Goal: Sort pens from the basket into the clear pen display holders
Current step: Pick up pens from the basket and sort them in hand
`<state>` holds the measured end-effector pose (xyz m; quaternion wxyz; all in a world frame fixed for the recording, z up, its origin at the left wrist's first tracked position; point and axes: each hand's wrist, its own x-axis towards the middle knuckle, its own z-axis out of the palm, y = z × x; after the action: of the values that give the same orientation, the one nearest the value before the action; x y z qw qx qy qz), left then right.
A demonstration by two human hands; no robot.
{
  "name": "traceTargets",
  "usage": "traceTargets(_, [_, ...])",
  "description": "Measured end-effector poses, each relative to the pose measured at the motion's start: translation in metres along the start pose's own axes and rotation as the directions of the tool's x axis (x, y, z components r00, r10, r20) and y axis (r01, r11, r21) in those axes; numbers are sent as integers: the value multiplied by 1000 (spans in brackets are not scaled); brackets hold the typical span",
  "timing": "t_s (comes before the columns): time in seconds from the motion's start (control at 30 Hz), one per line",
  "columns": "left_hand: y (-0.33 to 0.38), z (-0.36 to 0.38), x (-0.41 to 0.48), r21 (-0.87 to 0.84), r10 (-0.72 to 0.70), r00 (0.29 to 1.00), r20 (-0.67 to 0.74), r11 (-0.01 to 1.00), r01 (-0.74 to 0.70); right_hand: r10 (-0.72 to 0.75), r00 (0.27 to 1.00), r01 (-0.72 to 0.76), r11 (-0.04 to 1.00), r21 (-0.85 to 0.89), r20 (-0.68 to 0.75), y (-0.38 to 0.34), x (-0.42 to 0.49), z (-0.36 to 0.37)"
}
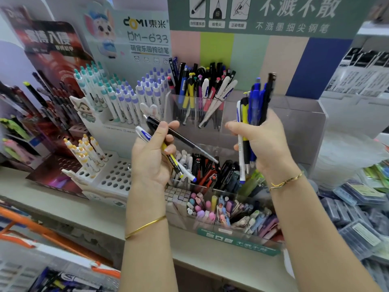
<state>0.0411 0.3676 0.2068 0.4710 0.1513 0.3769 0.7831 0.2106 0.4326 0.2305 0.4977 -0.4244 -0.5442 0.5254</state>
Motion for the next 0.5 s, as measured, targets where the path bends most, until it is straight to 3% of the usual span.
traceTargets(0.1, [-2,6,-5,138,-93,992,87,987,80,54,975,-26,991,-131,217,-4,-1,4])
traceTargets(0.2, [-7,11,-7,165,-137,983,124,979,115,82,928,-19,985,-174,364,3,-3,14])
traceTargets(0.5, [-13,16,-6,209,-65,994,91,977,44,83,924,-49,994,-101,373,19,-8,21])
